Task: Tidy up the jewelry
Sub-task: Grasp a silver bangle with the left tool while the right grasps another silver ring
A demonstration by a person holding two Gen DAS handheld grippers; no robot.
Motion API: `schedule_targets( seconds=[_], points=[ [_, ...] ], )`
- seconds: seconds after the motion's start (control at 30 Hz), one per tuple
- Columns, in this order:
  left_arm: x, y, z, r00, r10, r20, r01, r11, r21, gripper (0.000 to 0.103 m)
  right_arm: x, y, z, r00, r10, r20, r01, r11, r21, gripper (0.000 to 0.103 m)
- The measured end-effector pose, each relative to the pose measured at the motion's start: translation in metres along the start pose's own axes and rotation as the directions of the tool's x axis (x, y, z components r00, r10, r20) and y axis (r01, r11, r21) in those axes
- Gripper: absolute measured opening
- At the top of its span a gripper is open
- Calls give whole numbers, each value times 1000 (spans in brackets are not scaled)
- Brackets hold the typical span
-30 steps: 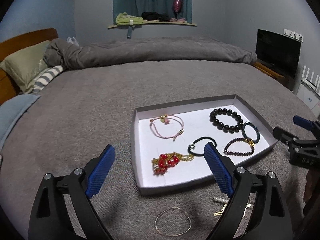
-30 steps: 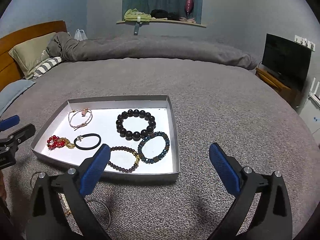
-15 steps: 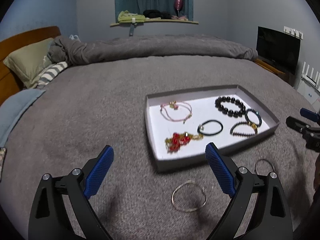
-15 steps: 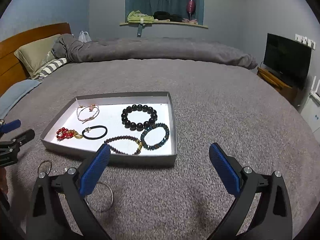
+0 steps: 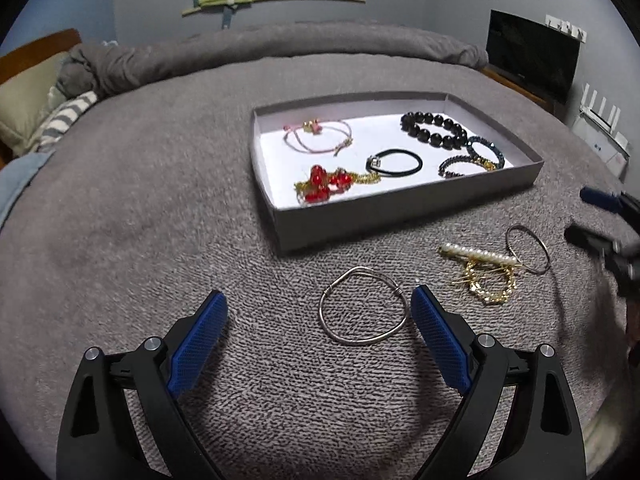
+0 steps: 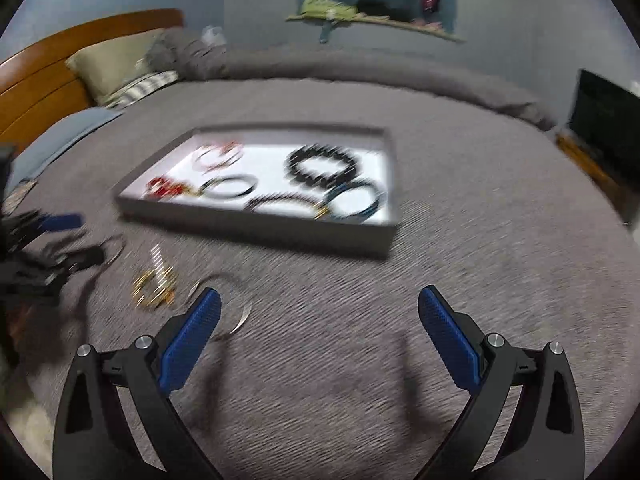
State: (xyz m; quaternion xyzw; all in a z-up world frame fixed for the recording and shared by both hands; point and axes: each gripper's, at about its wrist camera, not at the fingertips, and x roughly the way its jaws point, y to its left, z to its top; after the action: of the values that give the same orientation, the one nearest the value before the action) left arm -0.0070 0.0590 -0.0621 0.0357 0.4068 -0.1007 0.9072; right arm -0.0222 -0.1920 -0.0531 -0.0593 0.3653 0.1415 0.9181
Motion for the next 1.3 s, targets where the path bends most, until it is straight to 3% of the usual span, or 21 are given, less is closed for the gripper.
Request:
schedule_targets(
  seconds=[0.27, 0.5, 0.63, 0.9, 0.97, 1.3],
  points=[
    [11, -6, -5, 999, -31, -30, 32, 999, 9, 94, 9, 29, -10, 996, 79, -39, -83, 992, -99, 97],
    [14, -1, -8, 997, -80, -17, 80, 997, -23, 92, 11, 43, -15, 995, 90, -39, -95, 983, -157, 96],
    [13, -7, -9, 995, -97, -8, 97, 995, -2, 78, 13, 47, -15, 997, 76, -34, -81, 982, -172, 88],
    [14, -10, -10, 991, -130, -13, 131, 991, 13, 70, 17, 38, -10, 996, 89, -29, -91, 990, -108, 74],
    [14, -10, -10, 989, -149, -12, 149, 989, 11, 62, 19, 38, -9, 995, 91, -29, -93, 991, -98, 72],
    [15, -12, -11, 991, -135, -15, 136, 990, 23, 55, 22, 42, -10, 994, 103, -40, -106, 989, -102, 58]
  ],
)
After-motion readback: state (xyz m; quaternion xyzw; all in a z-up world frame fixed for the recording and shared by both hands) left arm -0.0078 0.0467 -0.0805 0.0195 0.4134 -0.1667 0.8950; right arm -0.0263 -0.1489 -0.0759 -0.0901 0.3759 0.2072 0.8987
